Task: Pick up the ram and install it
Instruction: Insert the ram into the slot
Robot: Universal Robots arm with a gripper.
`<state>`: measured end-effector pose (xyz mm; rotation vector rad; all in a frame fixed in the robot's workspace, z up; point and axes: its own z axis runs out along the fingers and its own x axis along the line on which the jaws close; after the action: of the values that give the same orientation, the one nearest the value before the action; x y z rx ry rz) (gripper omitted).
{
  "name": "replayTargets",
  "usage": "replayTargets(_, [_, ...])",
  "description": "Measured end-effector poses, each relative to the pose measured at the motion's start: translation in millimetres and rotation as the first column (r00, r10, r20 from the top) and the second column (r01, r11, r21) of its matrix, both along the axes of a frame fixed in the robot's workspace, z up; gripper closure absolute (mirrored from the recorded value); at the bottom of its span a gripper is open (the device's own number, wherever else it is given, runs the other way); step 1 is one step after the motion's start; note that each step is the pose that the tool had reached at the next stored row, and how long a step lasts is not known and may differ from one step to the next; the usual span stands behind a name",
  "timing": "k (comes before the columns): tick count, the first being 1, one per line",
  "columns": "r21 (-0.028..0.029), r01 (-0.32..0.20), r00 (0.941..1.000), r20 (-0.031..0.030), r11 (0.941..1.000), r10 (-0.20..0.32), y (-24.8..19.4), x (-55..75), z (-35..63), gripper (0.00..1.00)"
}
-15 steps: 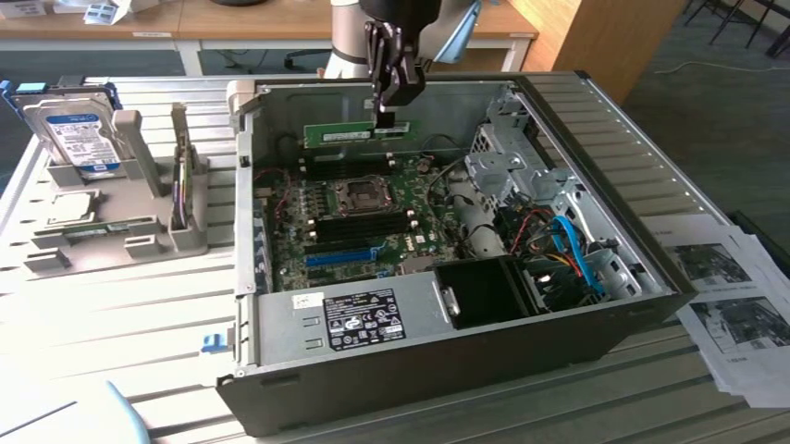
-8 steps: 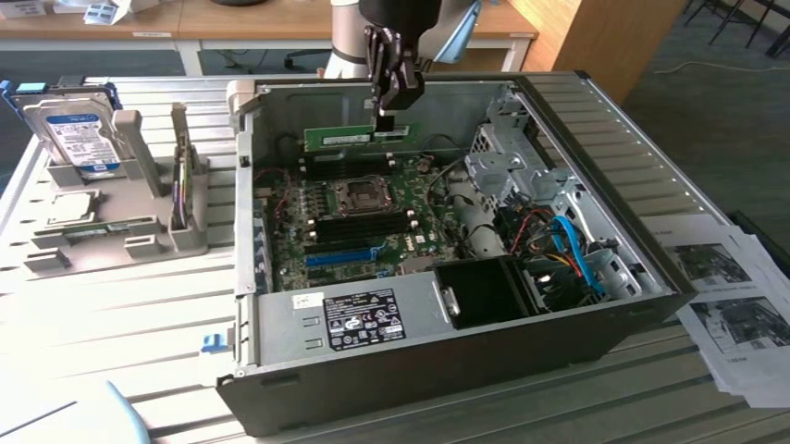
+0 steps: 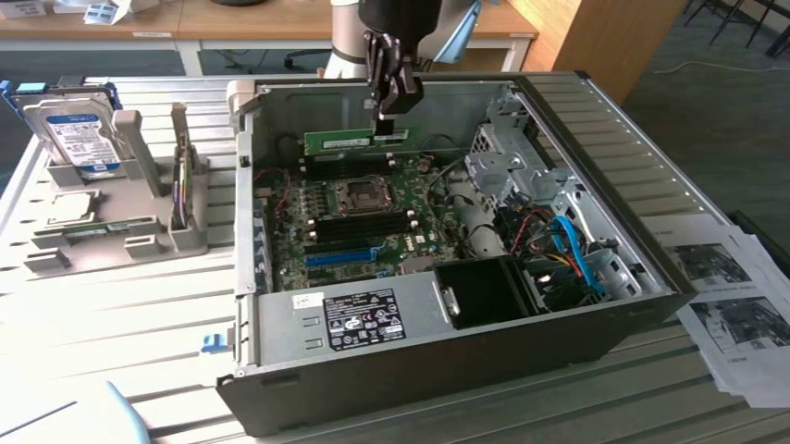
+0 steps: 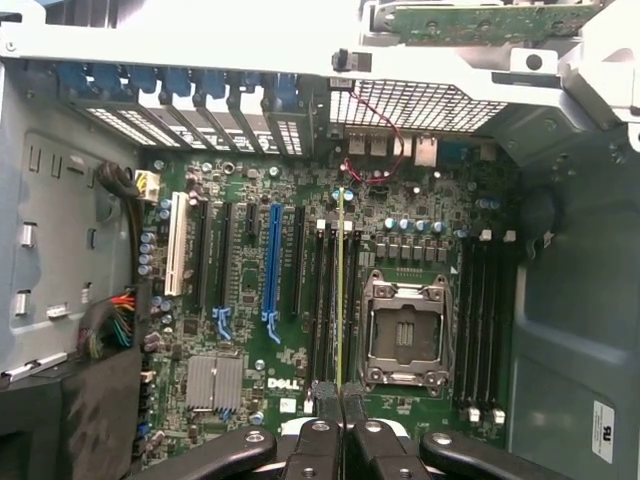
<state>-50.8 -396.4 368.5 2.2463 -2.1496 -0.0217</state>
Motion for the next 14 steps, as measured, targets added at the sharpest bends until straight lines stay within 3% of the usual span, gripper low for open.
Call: replayTargets(14, [-0.0003, 0.000, 1.0000, 0.0000, 1.0000, 0.000, 0.0, 0.0, -9.9, 0.89])
